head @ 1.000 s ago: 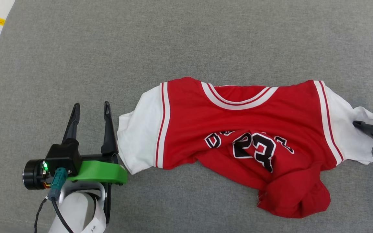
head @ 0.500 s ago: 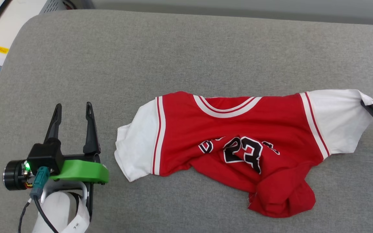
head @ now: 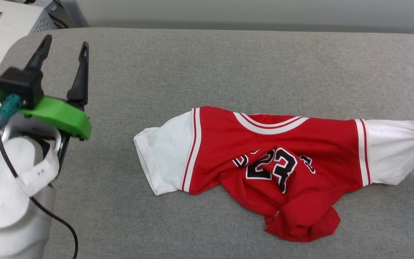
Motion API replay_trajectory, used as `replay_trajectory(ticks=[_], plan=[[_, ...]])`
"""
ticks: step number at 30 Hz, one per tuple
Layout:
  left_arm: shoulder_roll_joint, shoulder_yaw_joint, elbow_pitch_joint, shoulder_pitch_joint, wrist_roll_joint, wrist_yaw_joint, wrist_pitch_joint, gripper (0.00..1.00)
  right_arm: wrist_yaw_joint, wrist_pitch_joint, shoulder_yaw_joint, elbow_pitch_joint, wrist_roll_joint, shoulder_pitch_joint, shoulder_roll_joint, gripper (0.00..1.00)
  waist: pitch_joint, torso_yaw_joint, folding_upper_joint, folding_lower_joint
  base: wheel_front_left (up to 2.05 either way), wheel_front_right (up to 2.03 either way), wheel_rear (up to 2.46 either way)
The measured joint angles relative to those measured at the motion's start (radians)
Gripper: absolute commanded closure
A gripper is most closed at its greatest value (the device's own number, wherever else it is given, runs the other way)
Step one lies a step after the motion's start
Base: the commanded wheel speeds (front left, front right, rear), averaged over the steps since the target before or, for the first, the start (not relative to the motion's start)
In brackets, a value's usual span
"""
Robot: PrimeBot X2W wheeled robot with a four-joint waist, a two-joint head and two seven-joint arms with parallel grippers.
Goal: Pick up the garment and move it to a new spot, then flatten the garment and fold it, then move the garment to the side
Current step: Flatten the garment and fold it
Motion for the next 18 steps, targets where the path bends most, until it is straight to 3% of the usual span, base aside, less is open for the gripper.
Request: replay_trajectory(ticks=[6,11,18], plan=[[0.099,-0.191,0.063,-0.186,-0.195,-0.011,0.279,0.0,0.0,0.007,-0.038,-0.023,-0.025,0.028,0.028,1.0,0.022,-0.016,0.0,0.0,0.0,0.0,0.0],[0.205,-0.395,0.105,-0.291,-0.421,-0.011,0.613,0.0,0.0,0.026,-0.059,-0.049,-0.042,0.029,0.052,1.0,0.047,-0.033,0.0,0.0,0.0,0.0,0.0],[0.256,-0.548,0.159,-0.364,-0.635,-0.011,0.866,0.0,0.0,0.051,-0.071,-0.08,-0.062,0.024,0.066,1.0,0.089,-0.057,0.0,0.0,0.0,0.0,0.0]])
